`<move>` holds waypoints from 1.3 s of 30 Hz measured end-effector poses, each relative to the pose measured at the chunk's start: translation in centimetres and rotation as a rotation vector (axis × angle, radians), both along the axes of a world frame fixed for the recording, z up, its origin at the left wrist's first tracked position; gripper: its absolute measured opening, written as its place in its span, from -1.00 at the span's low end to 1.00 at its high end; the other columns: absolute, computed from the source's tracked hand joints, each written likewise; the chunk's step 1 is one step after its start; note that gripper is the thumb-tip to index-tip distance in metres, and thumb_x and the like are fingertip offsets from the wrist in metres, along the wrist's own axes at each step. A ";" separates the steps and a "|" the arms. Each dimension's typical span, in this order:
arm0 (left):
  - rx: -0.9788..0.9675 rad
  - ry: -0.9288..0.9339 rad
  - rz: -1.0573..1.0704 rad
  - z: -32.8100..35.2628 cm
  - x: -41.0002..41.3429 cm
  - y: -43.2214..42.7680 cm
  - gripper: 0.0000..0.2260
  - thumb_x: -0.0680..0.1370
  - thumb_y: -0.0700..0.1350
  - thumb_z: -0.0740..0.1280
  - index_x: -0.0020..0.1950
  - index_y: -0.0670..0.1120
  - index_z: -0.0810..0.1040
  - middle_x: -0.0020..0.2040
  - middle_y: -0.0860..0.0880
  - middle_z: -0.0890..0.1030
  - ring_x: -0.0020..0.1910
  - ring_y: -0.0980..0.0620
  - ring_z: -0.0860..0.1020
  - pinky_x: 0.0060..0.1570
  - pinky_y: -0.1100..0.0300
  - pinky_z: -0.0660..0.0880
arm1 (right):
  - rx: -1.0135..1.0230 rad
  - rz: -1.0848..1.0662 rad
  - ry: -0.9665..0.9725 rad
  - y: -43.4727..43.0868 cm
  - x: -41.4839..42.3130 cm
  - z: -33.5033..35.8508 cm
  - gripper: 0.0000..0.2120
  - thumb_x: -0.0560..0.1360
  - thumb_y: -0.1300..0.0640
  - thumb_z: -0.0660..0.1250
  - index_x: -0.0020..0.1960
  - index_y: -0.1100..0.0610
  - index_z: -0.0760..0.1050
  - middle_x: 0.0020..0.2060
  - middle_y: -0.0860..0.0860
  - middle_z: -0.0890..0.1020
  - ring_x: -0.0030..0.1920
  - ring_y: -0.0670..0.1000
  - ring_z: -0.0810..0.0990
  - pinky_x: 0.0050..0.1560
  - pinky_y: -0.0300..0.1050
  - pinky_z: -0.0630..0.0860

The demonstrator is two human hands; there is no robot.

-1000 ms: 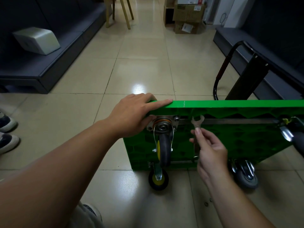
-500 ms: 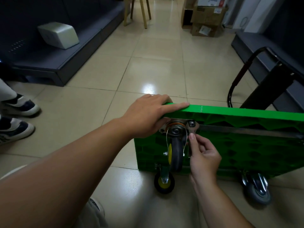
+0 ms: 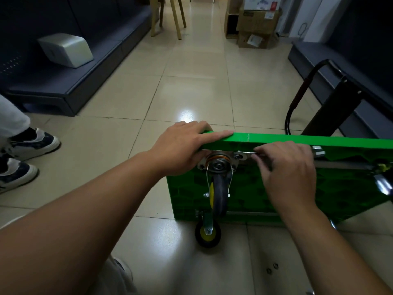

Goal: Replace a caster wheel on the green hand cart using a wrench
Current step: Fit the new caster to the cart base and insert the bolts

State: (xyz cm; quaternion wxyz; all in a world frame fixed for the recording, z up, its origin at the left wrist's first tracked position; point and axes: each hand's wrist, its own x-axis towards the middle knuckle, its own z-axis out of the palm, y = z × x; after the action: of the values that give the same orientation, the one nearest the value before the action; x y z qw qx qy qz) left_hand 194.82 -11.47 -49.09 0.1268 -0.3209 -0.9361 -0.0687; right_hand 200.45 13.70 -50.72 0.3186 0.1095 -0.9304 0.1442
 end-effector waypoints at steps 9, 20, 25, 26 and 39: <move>-0.004 -0.010 0.000 0.1 -0.1 0.0 -0.41 0.66 0.02 0.28 0.64 0.30 0.14 0.28 0.03 0.52 0.12 -0.03 0.50 -0.05 0.14 0.26 | -1.731 -0.173 -0.295 -2.7 2.9 -5.1 -0.90 0.50 0.27 0.46 -0.02 0.11 0.64 -0.18 -0.01 0.73 -0.17 -0.05 0.68 -0.12 -0.29 0.58; -0.007 -0.002 -0.008 -0.2 -0.1 -0.1 -0.39 0.65 0.00 0.30 0.64 0.28 0.15 0.26 0.02 0.53 0.10 -0.04 0.51 -0.05 0.08 0.35 | -1.800 -0.015 -0.327 -6.2 1.7 -8.3 -0.90 0.46 0.29 0.49 -0.04 0.15 0.68 -0.17 0.08 0.74 -0.19 -0.05 0.67 -0.11 -0.29 0.60; -0.007 0.009 -0.012 0.0 -0.1 -0.1 -0.40 0.64 0.00 0.29 0.64 0.27 0.17 0.25 0.01 0.54 0.09 -0.05 0.51 -0.06 0.09 0.33 | -1.729 -0.027 -0.303 -6.0 1.2 -9.1 -0.91 0.48 0.26 0.50 -0.03 0.15 0.68 -0.16 0.08 0.74 -0.15 -0.04 0.69 -0.09 -0.29 0.59; -0.006 0.009 -0.010 0.0 0.0 -0.1 -0.40 0.64 0.00 0.29 0.64 0.27 0.17 0.25 0.01 0.54 0.09 -0.05 0.51 -0.05 0.08 0.34 | -1.676 -0.028 -0.294 -5.9 1.0 -9.1 -0.91 0.48 0.25 0.50 -0.02 0.15 0.68 -0.17 0.06 0.74 -0.15 -0.05 0.70 -0.09 -0.31 0.59; -0.002 0.021 0.008 -0.1 0.0 0.0 -0.42 0.66 0.02 0.28 0.64 0.28 0.15 0.29 0.01 0.53 0.14 -0.04 0.51 -0.02 0.16 0.25 | -0.119 0.002 -0.025 -0.6 -0.1 -1.2 -0.88 0.46 0.11 0.51 -0.02 0.08 0.65 -0.15 -0.04 0.66 -0.12 0.04 0.56 0.02 -0.14 0.20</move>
State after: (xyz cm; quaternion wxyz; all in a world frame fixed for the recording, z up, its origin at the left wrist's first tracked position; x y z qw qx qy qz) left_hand 194.78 -11.51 -49.15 0.1367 -0.3178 -0.9361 -0.0638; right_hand 200.36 13.05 -51.95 0.3125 0.0897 -0.9241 0.2008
